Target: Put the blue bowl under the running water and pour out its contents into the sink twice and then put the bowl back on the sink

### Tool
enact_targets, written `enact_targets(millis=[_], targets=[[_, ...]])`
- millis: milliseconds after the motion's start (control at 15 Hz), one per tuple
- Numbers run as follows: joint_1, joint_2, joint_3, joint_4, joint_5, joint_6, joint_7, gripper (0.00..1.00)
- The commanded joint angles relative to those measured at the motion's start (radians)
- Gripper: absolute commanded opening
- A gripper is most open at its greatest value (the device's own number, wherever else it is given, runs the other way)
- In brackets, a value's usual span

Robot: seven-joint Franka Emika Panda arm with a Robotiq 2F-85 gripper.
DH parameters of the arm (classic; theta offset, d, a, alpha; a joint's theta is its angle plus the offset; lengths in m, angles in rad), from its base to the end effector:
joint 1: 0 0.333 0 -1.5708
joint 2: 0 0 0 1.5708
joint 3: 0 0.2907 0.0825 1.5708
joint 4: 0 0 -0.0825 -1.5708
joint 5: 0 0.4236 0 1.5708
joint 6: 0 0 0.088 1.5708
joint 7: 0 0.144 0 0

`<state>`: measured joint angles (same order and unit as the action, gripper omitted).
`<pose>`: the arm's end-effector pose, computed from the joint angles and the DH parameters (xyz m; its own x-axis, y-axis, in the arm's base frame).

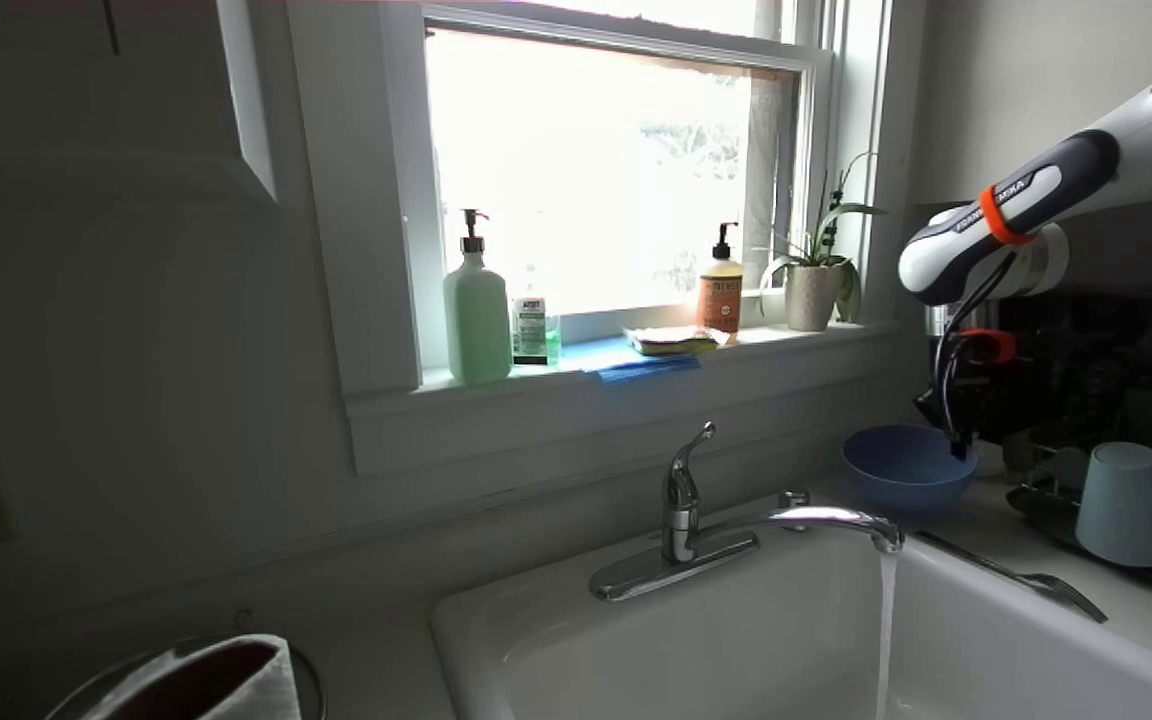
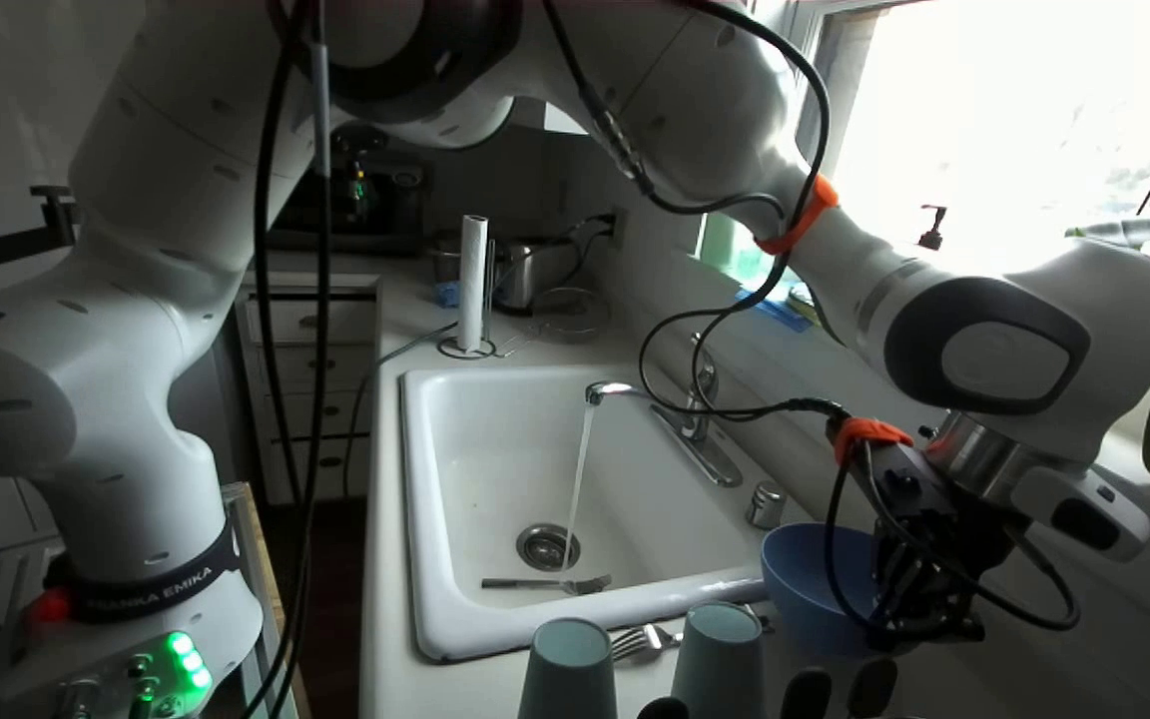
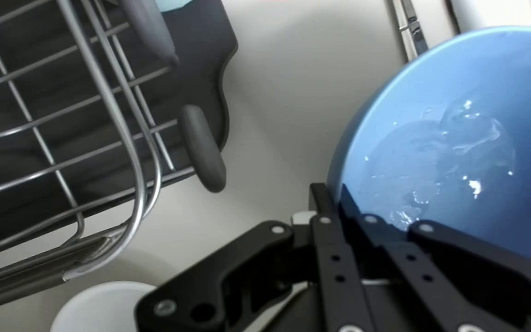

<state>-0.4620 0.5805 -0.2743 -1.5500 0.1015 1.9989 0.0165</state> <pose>0.5364 -0.4523 0.2338 0.7146 -0.6913 -0.1073 -0.6889 -0.7220 0.0637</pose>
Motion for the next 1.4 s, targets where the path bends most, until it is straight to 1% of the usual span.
enact_targets(millis=[0,67,133,200,267,467,533,933,1000,1133,1333], targets=[[-0.018,0.082,0.003,0.11,0.015,-0.046,0.018,0.01],[-0.019,0.096,0.004,0.123,0.014,-0.047,0.022,0.01],[-0.017,0.11,0.002,0.135,0.008,-0.049,0.029,0.03],[-0.017,0.121,0.002,0.141,0.006,-0.044,0.032,0.21],[-0.015,0.13,0.002,0.146,0.004,-0.042,0.037,0.3],[-0.005,0.131,0.005,0.155,-0.004,-0.047,0.038,0.49],[0.001,0.117,0.007,0.145,-0.007,-0.049,0.035,0.57],[0.076,-0.013,0.0,0.034,-0.063,-0.063,0.037,0.97],[0.09,-0.039,0.0,0.013,-0.073,-0.066,0.041,1.0],[0.115,-0.106,0.001,-0.056,-0.093,-0.043,0.039,1.0],[0.144,-0.224,0.012,-0.173,-0.119,-0.068,0.005,1.0]])
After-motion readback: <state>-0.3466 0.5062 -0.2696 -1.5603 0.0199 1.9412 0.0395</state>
